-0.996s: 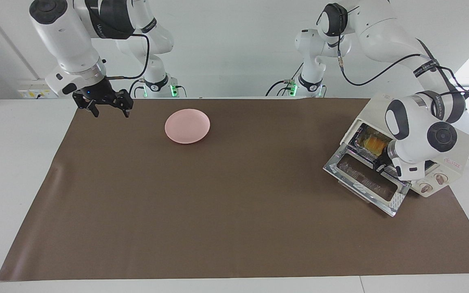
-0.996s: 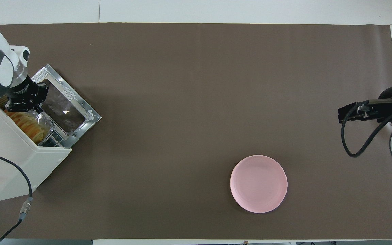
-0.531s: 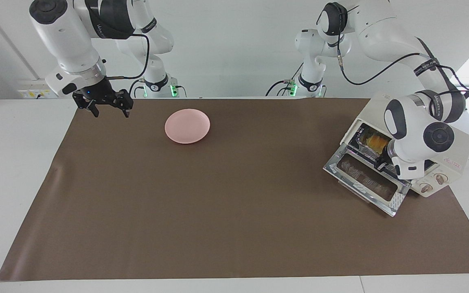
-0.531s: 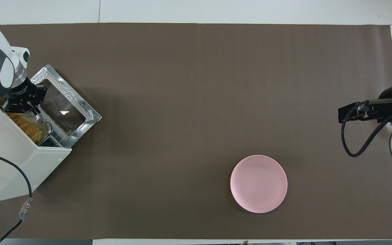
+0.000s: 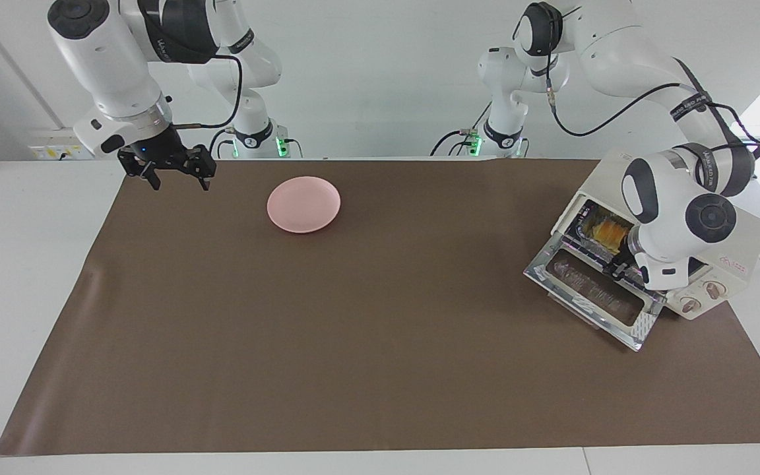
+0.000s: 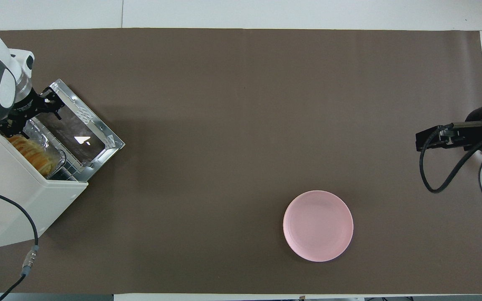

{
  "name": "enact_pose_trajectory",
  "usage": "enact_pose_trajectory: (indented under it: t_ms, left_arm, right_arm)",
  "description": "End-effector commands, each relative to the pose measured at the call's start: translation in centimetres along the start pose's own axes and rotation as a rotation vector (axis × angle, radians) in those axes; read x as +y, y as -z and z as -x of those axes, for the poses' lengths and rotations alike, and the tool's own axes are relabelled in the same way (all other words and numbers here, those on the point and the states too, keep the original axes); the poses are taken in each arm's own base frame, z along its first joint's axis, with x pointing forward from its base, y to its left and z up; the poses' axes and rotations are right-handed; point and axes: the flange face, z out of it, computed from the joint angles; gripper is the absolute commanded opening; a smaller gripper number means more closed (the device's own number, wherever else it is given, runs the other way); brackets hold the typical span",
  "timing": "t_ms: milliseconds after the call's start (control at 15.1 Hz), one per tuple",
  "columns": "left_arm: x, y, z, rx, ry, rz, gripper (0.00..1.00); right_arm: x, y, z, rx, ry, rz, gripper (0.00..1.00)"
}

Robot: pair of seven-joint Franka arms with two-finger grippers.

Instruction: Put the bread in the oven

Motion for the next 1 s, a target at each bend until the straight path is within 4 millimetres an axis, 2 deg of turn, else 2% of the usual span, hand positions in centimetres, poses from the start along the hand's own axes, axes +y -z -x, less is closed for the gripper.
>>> enact_pose_trajectory:
  t_ms: [0,133,266,399,531,664,797,930]
  left_arm:
    - [1.3,2.7,0.5,0.12,-0.042,0.065,1.0]
    - [1.2,6.3,0.0,0.172,-0.058,0.106,1.0]
    - [-0.2,8.9,-0.2,0.174,-0.093,0.122,1.0]
    - [-1.6,9.8,0.3,0.132,-0.167,0.095,1.0]
    - [-3.8,12.6,1.5,0.108,-0.228,0.108,1.0]
    - [-7.5,15.3,2.9,0.079,-0.342,0.149,1.0]
    - [-10.3,16.7,4.7,0.016,-0.441,0.144,1.0]
    - [-13.1,17.3,6.1,-0.033,-0.517,0.153,1.0]
  right_arm:
    - [0.4,0.3,0.1,-0.005,0.012,0.014,1.0]
    - [0.4,0.3,0.1,-0.005,0.012,0.014,1.0]
    - [0.4,0.3,0.1,-0.005,0.012,0.014,1.0]
    - [0.4,0.3,0.1,-0.005,0.012,0.014,1.0]
    - [0.4,0.3,0.1,-0.005,0.012,0.014,1.0]
    - [0.4,0.3,0.1,-0.005,0.012,0.014,1.0]
    - [0.4,0.3,0.1,-0.005,0.012,0.014,1.0]
    - [0.4,0.3,0.1,-0.005,0.012,0.014,1.0]
